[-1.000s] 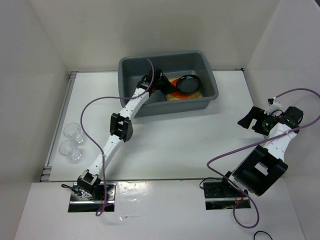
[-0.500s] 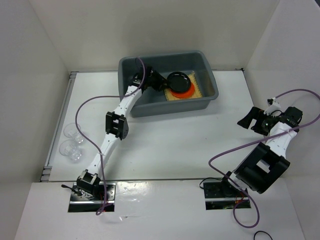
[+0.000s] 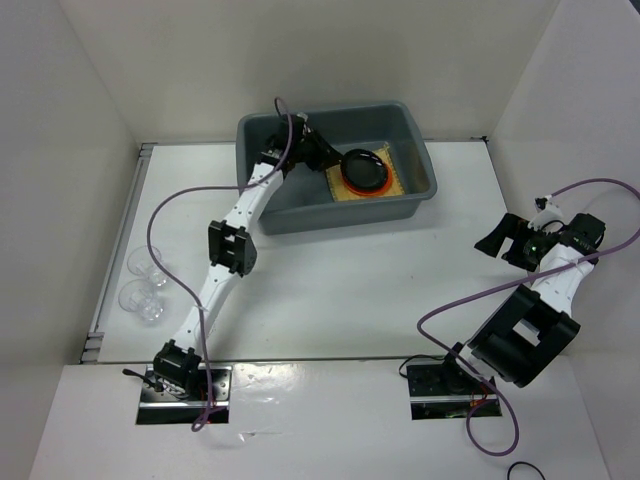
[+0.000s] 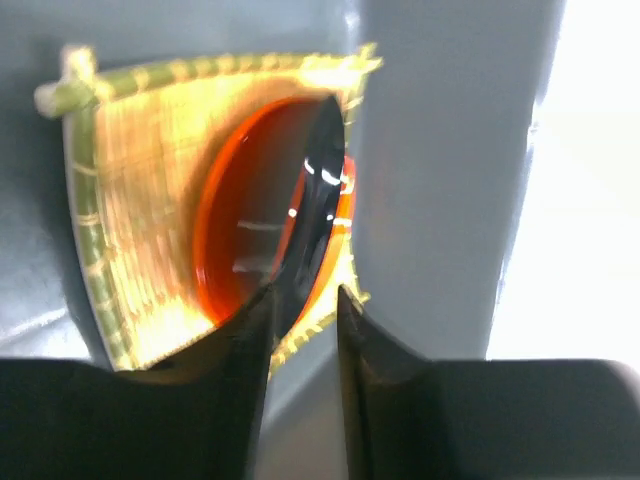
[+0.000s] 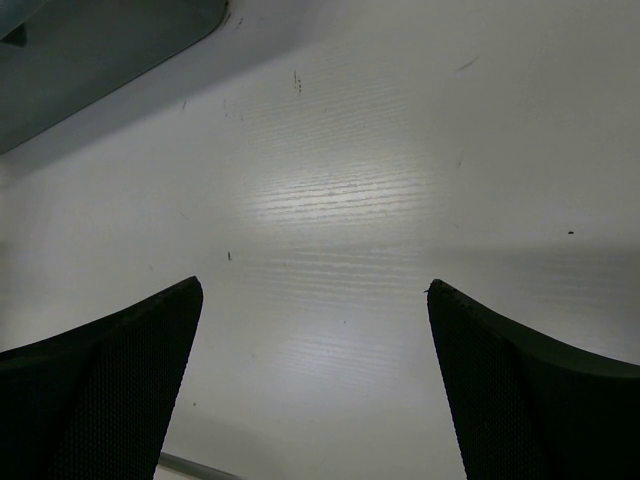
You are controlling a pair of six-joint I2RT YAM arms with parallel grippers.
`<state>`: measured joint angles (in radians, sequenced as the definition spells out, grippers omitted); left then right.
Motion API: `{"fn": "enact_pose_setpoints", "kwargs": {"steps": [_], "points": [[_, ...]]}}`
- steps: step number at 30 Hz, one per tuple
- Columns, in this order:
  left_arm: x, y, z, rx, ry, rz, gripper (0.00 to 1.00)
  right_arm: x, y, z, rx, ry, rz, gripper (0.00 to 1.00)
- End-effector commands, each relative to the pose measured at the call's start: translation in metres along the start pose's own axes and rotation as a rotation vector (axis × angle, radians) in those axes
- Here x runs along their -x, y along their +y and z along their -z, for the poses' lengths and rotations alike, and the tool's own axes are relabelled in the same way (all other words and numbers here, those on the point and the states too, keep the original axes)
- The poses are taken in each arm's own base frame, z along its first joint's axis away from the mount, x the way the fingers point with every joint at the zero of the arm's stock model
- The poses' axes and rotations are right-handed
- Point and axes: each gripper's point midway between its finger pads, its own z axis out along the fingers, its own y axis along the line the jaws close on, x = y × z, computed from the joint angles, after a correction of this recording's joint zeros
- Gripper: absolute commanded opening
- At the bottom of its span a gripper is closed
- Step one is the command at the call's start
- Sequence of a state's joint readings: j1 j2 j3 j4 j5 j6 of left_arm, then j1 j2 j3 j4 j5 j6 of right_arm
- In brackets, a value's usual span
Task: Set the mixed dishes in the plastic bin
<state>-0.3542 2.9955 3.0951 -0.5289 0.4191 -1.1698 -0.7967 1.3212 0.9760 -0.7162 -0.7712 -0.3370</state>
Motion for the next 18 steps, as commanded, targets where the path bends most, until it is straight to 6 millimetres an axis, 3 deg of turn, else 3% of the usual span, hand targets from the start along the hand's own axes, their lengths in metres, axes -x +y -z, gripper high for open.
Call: {"fn": "enact_pose_setpoints", "kwargs": {"steps": [1,3,4,5,8,10,12,14,15,16,17,18], "points": [[0.047,-0.108,0.086,-0.085,-0.192,-0.312,0.3,0.012,-0.004,0.002,-0.014,-0.045,0.036,0.97],[0.066,-0.113,0.107,0.019,-0.314,-0.428,0.3,0.01,-0.005,0.001,-0.012,-0.039,0.03,0.97],[0.067,-0.116,0.125,0.086,-0.337,-0.536,0.46,0.01,-0.005,0.001,-0.012,-0.039,0.03,0.97],[0.067,-0.115,0.131,0.13,-0.354,-0.573,0.52,0.009,-0.006,-0.001,-0.01,-0.031,0.022,0.97],[0.07,-0.09,0.142,0.218,-0.309,-0.576,0.52,0.011,-0.006,-0.003,0.0,-0.037,0.017,0.97],[0.06,-0.081,0.148,0.252,-0.258,-0.576,0.56,0.006,-0.008,-0.009,0.018,-0.027,-0.009,0.97],[0.063,-0.082,0.164,0.316,-0.291,-0.609,0.61,0.004,-0.009,-0.013,0.036,-0.009,-0.021,0.97],[0.079,-0.068,0.198,0.463,-0.379,-0.507,0.71,0.001,-0.008,-0.014,0.049,0.002,-0.035,0.97],[0.099,-0.05,0.222,0.544,-0.436,-0.422,0.8,0.001,-0.008,-0.014,0.049,0.002,-0.036,0.97],[0.107,-0.021,0.262,0.725,-0.499,-0.337,1.0,0.002,-0.006,-0.014,0.059,-0.001,-0.036,0.97],[0.119,-0.018,0.283,0.758,-0.561,-0.288,1.0,0.002,-0.007,-0.014,0.059,-0.002,-0.027,0.97],[0.125,-0.009,0.316,0.843,-0.592,-0.244,1.0,0.0,-0.008,-0.016,0.061,0.005,-0.034,0.97]]}}
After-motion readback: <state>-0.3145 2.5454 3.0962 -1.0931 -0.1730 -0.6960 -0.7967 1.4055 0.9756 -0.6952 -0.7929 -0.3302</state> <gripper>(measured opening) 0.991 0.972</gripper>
